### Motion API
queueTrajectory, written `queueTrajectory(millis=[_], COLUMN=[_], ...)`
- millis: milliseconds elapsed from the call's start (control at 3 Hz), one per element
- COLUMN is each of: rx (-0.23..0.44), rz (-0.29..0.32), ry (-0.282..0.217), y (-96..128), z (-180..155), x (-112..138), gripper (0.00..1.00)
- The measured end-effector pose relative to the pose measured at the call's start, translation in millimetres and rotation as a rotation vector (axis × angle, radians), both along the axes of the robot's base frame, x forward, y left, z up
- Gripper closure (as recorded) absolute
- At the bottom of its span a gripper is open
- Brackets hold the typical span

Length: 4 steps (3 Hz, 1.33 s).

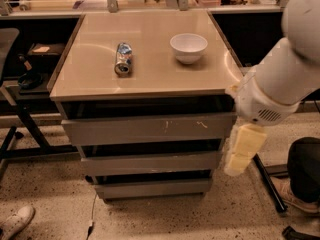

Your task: Open top drawer

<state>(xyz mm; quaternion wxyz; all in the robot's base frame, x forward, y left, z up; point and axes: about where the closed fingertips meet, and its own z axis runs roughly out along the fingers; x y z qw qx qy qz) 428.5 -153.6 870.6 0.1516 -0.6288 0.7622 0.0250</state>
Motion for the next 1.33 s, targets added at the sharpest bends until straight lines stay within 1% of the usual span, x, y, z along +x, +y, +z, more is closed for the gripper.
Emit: queueTrajectory(millis=[333,667,1000,1333], rx=[0.046,0.047,0.06,0.066], rz=[0.058,0.06,0.071,0.102], ry=[0.051,0.053,0.044,0.022], y=[39.3,41.3,54.9,78.5], z=[-45.5,-49.4,-69.8,-100.1], x=[-3.7,-4.7,6.1,32.6], gripper=[0.0,0.0,0.0,0.0])
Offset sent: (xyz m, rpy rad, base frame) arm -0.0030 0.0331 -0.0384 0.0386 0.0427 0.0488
